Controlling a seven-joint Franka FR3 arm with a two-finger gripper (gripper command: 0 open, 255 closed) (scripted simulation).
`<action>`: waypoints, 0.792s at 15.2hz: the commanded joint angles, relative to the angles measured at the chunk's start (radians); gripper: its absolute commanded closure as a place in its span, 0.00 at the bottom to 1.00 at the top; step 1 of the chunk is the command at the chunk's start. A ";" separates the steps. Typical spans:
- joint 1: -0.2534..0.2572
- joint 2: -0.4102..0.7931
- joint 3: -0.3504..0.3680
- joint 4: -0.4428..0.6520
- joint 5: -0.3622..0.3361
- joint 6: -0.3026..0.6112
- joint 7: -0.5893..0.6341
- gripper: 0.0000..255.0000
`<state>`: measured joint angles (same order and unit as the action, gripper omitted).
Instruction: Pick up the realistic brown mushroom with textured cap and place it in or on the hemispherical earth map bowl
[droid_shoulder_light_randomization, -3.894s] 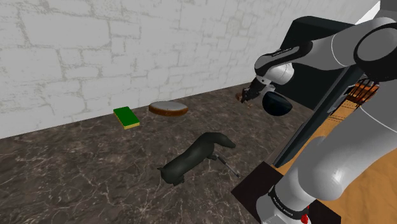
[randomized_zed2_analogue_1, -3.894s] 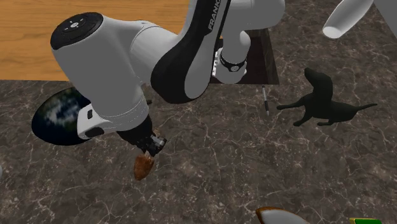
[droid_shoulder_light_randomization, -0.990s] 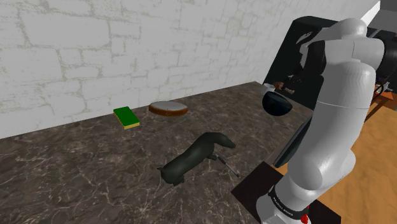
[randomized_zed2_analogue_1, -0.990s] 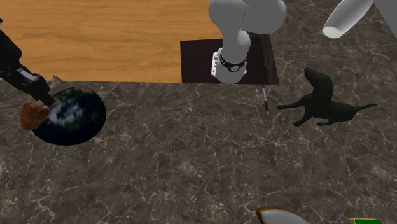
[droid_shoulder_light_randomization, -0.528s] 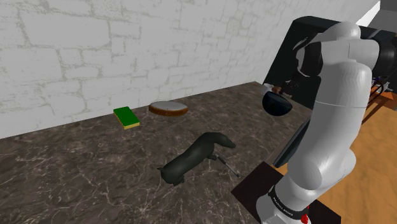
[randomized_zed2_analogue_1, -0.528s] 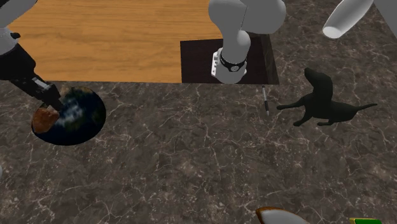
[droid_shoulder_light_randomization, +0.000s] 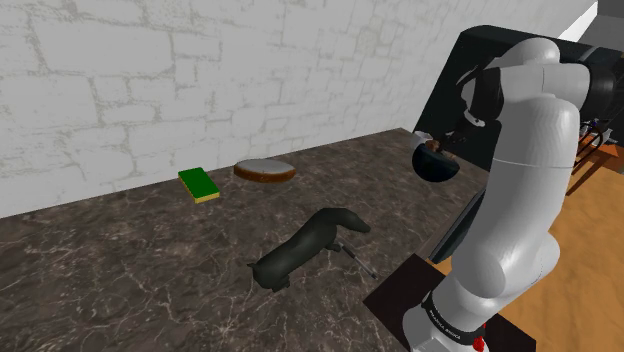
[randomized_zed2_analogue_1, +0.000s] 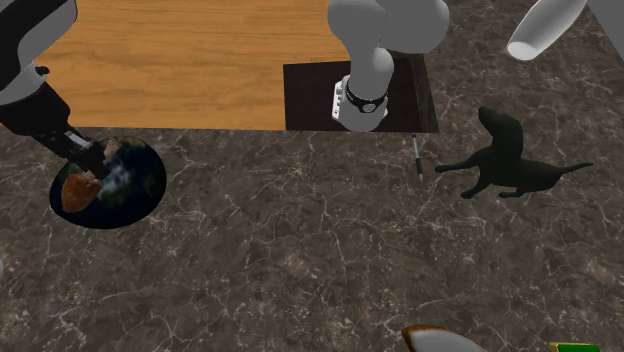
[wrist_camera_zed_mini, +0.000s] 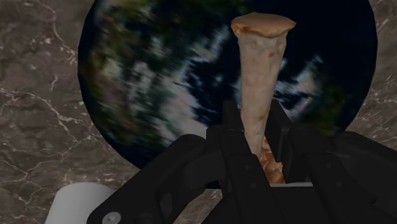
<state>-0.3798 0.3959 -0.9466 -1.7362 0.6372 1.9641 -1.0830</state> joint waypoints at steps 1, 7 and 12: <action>0.000 0.001 0.000 0.000 0.001 0.000 0.000 1.00; 0.000 0.001 0.000 0.000 0.001 0.000 0.000 0.00; 0.002 -0.040 -0.028 0.049 -0.045 -0.071 0.027 0.00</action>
<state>-0.3749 0.3675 -0.9651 -1.7059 0.6064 1.9194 -1.0629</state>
